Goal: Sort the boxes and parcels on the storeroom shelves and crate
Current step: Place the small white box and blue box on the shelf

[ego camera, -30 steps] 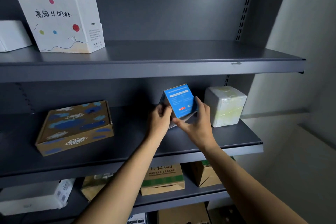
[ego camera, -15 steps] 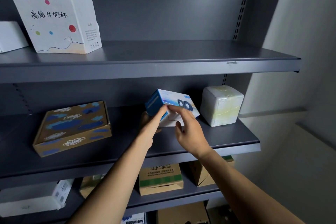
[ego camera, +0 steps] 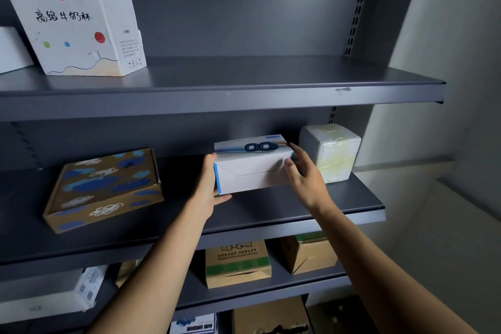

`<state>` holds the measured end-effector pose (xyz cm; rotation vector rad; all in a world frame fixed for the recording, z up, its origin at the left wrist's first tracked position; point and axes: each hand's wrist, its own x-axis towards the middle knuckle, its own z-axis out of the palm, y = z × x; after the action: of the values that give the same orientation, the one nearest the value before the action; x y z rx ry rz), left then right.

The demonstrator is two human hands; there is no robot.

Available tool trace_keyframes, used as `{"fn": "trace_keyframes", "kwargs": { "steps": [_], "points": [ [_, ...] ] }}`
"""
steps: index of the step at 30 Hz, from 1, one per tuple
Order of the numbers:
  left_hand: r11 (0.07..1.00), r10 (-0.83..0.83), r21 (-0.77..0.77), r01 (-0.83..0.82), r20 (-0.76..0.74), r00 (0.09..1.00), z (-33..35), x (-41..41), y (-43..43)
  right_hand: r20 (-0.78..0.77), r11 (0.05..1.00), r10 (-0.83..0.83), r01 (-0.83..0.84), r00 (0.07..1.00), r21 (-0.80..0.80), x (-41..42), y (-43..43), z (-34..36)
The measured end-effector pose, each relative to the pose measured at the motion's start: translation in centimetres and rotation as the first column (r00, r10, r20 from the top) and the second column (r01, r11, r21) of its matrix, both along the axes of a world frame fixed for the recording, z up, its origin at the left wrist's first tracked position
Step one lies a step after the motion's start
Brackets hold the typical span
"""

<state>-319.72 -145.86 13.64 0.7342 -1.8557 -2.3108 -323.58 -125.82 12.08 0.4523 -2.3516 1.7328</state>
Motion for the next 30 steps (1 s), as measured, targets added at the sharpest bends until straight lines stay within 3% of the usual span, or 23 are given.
{"fn": "trace_keyframes", "kwargs": {
  "steps": [5,9,15,24,30],
  "points": [
    [0.997,-0.022,-0.072,0.031,0.117,0.993,0.3,-0.4,-0.8,0.019,0.995,-0.063,0.061,0.998,0.074,-0.5,0.4,0.6],
    [0.996,-0.04,-0.079,0.05,0.124,0.992,0.1,-0.5,-1.1,0.033,0.999,-0.04,0.04,0.999,0.007,-0.4,0.4,1.1],
    [1.0,0.014,-0.01,-0.013,0.032,0.999,-0.7,-0.7,-1.4,0.064,0.982,0.066,-0.053,0.996,-0.183,0.5,0.3,1.5],
    [0.998,0.0,-0.056,-0.009,-0.162,0.987,-1.5,-1.1,-1.6,0.093,0.978,0.041,-0.021,0.995,-0.207,0.1,0.6,0.2],
    [0.998,0.0,0.054,0.013,-0.224,0.975,-1.5,-1.3,-1.3,0.148,0.972,0.016,0.019,0.989,-0.233,0.0,0.6,-0.3]
  ]
}}
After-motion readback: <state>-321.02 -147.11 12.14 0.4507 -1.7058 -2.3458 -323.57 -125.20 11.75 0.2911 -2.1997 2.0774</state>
